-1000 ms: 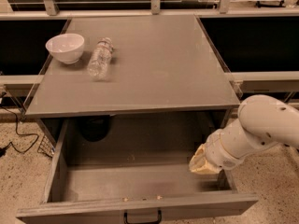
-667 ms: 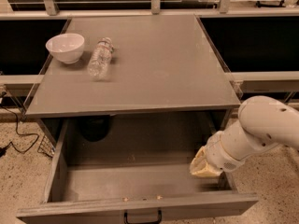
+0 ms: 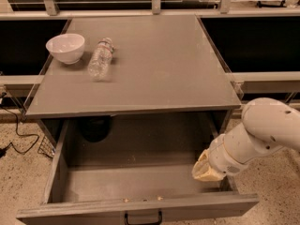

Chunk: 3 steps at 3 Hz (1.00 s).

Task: Open top drawer

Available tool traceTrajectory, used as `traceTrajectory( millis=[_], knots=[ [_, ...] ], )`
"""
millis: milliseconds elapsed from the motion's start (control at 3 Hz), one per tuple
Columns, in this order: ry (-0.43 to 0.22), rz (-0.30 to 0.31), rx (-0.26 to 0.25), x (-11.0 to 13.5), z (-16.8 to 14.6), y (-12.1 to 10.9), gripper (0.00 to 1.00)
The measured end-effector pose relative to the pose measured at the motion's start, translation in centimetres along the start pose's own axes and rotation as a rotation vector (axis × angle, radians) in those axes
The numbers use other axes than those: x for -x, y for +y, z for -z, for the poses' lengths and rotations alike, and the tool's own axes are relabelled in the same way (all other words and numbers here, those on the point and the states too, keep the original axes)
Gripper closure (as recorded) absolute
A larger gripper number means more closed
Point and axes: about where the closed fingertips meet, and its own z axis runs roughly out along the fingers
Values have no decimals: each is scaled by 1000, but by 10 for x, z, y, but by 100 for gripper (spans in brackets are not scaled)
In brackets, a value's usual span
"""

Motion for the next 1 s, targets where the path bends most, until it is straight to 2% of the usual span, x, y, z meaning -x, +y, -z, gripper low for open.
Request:
traceTrajectory(
  millis=[333,1000],
  knots=[
    [7,-13,32,-2,1,5,100],
    [32,-45,140,-5,-1,15,97]
  ],
)
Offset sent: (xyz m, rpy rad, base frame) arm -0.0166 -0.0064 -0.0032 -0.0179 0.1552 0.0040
